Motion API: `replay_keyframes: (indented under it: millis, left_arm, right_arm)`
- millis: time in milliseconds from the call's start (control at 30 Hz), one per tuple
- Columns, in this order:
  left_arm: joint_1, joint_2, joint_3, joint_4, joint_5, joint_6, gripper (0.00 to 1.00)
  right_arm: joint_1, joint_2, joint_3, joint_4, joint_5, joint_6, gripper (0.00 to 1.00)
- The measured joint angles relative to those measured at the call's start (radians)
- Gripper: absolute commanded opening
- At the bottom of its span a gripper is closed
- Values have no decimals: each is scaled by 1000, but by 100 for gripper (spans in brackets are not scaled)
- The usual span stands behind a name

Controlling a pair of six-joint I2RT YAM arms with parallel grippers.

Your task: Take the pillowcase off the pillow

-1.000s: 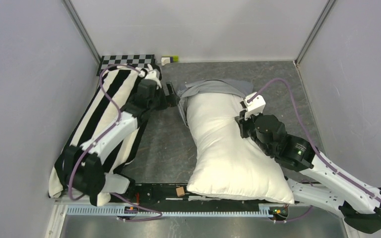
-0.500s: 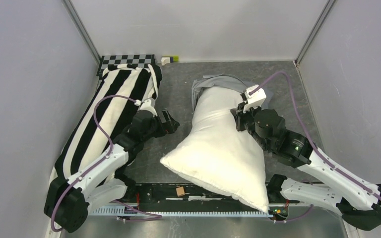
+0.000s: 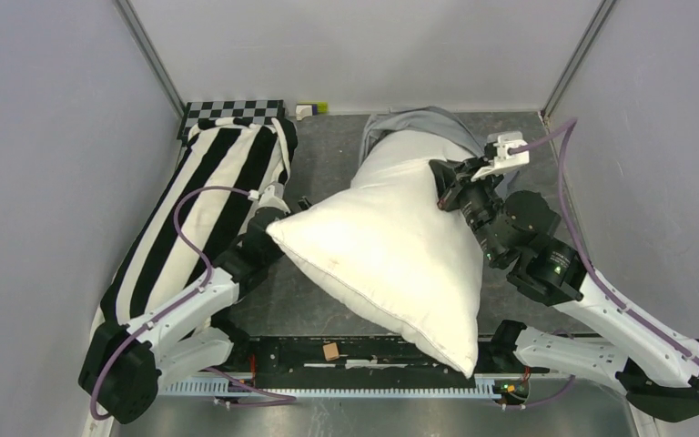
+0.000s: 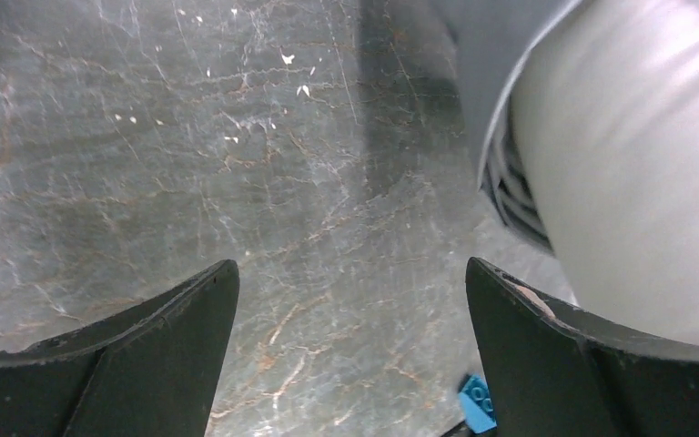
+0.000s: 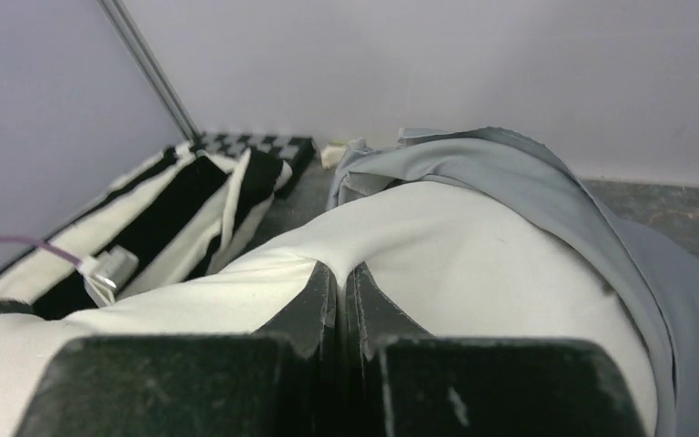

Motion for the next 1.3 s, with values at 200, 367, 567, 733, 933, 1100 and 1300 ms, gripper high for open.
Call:
replay_keyframes:
  millis: [200, 367, 567, 733, 933, 1100, 1300]
  left_arm:
    - [0, 35, -1, 58, 60, -193, 100]
    - [-13, 79, -7, 240, 131, -323, 100]
    - [-38, 139, 54, 384, 149, -335, 100]
    - [-50, 241, 120, 542, 161, -366, 100]
    - [-108, 402, 189, 658, 176, -447, 100]
    - [-128, 556, 233, 825, 206, -540, 100]
    - [-133, 688, 312, 962, 210, -606, 100]
  right_arm:
    - [0, 5, 0, 221, 47, 15, 0]
    - [0, 15, 2, 330, 74, 60, 0]
    - [0, 12, 4, 370, 92, 142, 0]
    - [-1, 18, 51, 359, 85, 201, 0]
    - [-1, 77, 181, 383, 51, 264, 0]
    - [-1, 102, 186, 399, 13, 321, 0]
    - [-1, 130, 181, 398, -35, 381, 0]
